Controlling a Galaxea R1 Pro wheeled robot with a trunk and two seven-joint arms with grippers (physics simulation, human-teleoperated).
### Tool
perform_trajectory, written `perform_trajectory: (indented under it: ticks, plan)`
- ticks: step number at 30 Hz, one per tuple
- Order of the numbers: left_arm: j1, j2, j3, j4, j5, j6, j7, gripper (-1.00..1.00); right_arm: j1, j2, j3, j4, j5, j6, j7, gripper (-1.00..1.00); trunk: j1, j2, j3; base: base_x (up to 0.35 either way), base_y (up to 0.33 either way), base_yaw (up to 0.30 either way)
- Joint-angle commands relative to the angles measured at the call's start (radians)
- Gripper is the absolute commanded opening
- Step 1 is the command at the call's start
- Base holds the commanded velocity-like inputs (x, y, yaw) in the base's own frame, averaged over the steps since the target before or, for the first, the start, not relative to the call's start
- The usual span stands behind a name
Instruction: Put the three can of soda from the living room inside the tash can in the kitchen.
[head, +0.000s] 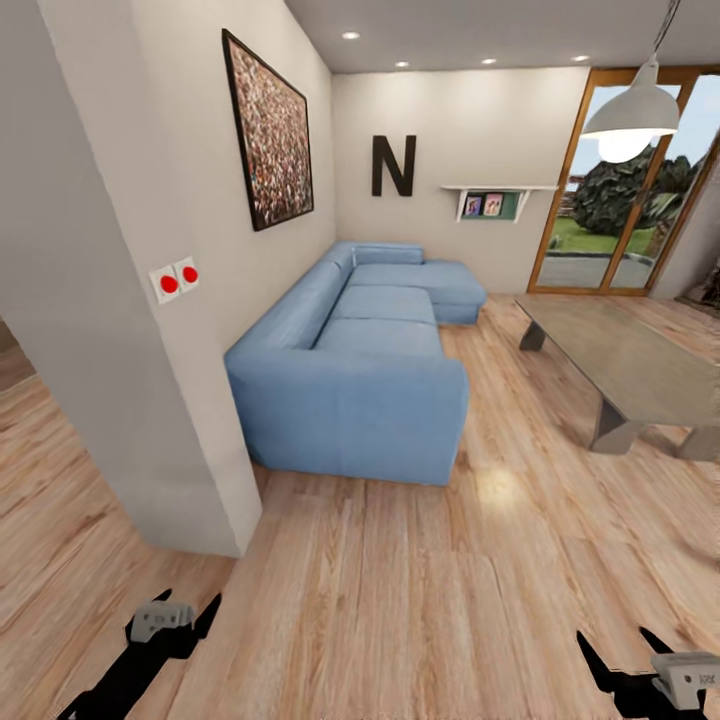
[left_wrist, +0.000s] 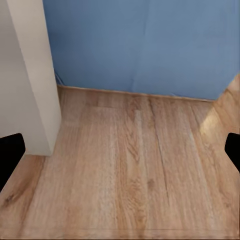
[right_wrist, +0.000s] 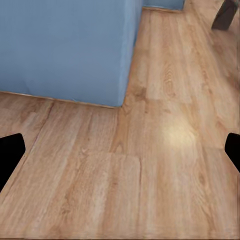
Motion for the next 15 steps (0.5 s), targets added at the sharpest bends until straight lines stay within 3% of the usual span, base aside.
perform_trajectory:
  ticks: [1,8,15]
  plan:
    - [-0.001,0.000,-0.001,0.012,0.000,0.000,0.007,1.00,-0.001,0.000,-0.006,0.003,0.000,0.003,0.004,1.00,0.000,0.000,-0.001,0.000,0.000,-0.165]
    - [-0.003,0.001,-0.004,0.079,-0.044,-0.014,0.041,1.00,-0.005,0.001,-0.028,0.019,-0.004,0.012,0.014,1.00,0.000,0.000,-0.010,0.000,-0.031,-0.165]
    - [-0.004,0.001,-0.004,0.122,-0.058,-0.023,0.045,1.00,-0.006,0.007,-0.030,0.029,-0.012,0.008,0.018,1.00,0.000,0.000,-0.018,0.000,-0.154,-0.165]
